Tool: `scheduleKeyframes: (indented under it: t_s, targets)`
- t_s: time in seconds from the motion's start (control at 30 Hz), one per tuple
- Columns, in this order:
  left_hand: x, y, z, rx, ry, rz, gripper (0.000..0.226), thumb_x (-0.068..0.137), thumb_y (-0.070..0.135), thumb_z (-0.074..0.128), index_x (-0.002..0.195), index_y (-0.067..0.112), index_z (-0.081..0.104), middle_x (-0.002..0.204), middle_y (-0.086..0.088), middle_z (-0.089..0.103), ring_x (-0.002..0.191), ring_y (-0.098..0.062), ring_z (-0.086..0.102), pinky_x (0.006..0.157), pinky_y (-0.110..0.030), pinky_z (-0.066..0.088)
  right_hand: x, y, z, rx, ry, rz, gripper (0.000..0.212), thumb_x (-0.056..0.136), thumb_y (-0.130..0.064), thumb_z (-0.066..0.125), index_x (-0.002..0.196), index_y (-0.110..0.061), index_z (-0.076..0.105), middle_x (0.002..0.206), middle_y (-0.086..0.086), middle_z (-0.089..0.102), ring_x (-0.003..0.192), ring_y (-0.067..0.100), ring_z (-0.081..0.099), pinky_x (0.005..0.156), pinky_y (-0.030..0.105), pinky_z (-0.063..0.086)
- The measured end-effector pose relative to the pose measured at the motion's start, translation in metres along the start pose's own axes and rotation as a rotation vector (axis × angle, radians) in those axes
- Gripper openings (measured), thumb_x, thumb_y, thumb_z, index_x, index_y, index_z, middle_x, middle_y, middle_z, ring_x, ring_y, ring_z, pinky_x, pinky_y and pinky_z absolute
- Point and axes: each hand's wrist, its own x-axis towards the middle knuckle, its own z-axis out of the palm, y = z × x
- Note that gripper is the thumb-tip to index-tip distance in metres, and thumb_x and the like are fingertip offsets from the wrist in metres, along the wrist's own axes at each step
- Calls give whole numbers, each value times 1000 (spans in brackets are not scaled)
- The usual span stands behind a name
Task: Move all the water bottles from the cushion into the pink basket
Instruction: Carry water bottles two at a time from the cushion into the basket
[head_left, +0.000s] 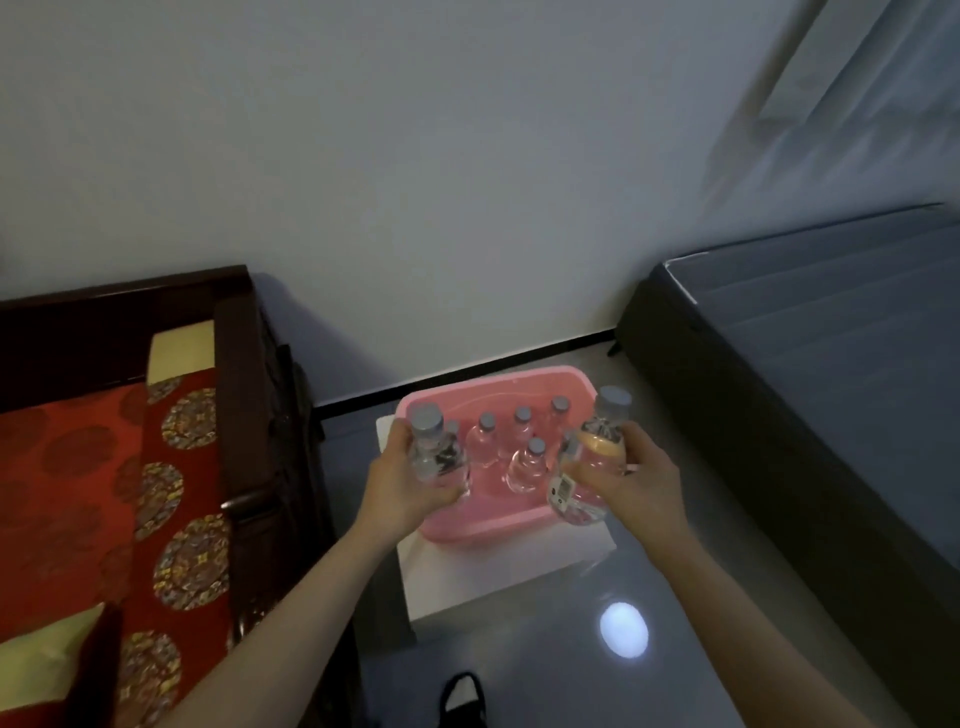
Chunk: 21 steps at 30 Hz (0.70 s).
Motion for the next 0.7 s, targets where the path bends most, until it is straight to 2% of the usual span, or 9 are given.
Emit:
scheduleKeyframes:
  t_s: [0.13, 0.27, 0.33, 0.4, 0.47, 0.57, 0.67, 0.7]
  targets:
    - [42, -15, 34, 46, -7, -55, 65, 57, 15, 84, 96, 46, 42, 85, 19, 63, 74, 19, 59, 51, -1, 41, 57, 26, 26, -13, -64, 37, 50, 53, -32, 87, 99, -32, 66, 92, -11, 73, 85, 9, 69, 78, 37, 58]
    - [56, -39, 61, 85, 26, -181, 68, 56, 19, 80, 104, 46, 41, 85, 25, 60, 70, 16, 58, 50, 0, 39, 82, 62, 46, -94, -130, 116, 43, 51, -37, 83, 88, -29, 63, 85, -4, 72, 81, 19, 68, 73, 42, 57]
    - [67, -51, 72, 83, 44, -227, 68, 57, 23, 81, 110, 42, 42, 88, 26, 61, 73, 14, 57, 53, 0, 40, 102, 76, 55, -124, -183, 160, 44, 48, -38, 83, 86, -31, 62, 83, -9, 71, 75, 11, 67, 64, 30, 56]
    - [73, -60, 80, 72, 60, -257, 66, 58, 23, 82, 108, 42, 43, 88, 25, 62, 74, 12, 58, 54, -1, 41, 116, 85, 65, -103, -209, 164, 45, 47, -31, 84, 85, -35, 60, 82, -21, 69, 69, -5, 63, 56, 12, 46]
    - [74, -72, 92, 45, 103, -320, 69, 56, 17, 82, 105, 43, 42, 90, 24, 63, 79, 10, 61, 55, -3, 44, 126, 98, 77, -129, -241, 164, 51, 49, -22, 87, 87, -38, 57, 84, -27, 67, 71, -11, 61, 56, 5, 43]
    - [79, -84, 105, 48, 145, -368, 71, 53, 13, 80, 107, 42, 45, 100, 30, 60, 89, 17, 57, 60, 0, 42, 140, 117, 95, -185, -301, 141, 51, 54, -21, 87, 88, -38, 53, 84, -16, 67, 75, -5, 62, 60, 7, 44]
    - [95, -94, 113, 88, 182, -434, 61, 54, 17, 79, 99, 42, 46, 87, 23, 64, 76, 17, 58, 57, 4, 37, 157, 135, 113, -231, -381, 135, 52, 55, -22, 86, 93, -34, 53, 93, -12, 64, 82, 2, 62, 64, 9, 44]
    - [99, -95, 116, 104, 188, -438, 59, 55, 20, 80, 98, 43, 46, 85, 22, 64, 71, 15, 58, 58, 5, 36, 160, 140, 117, -249, -399, 117, 53, 55, -19, 85, 96, -32, 54, 95, -10, 64, 84, 6, 62, 67, 14, 46]
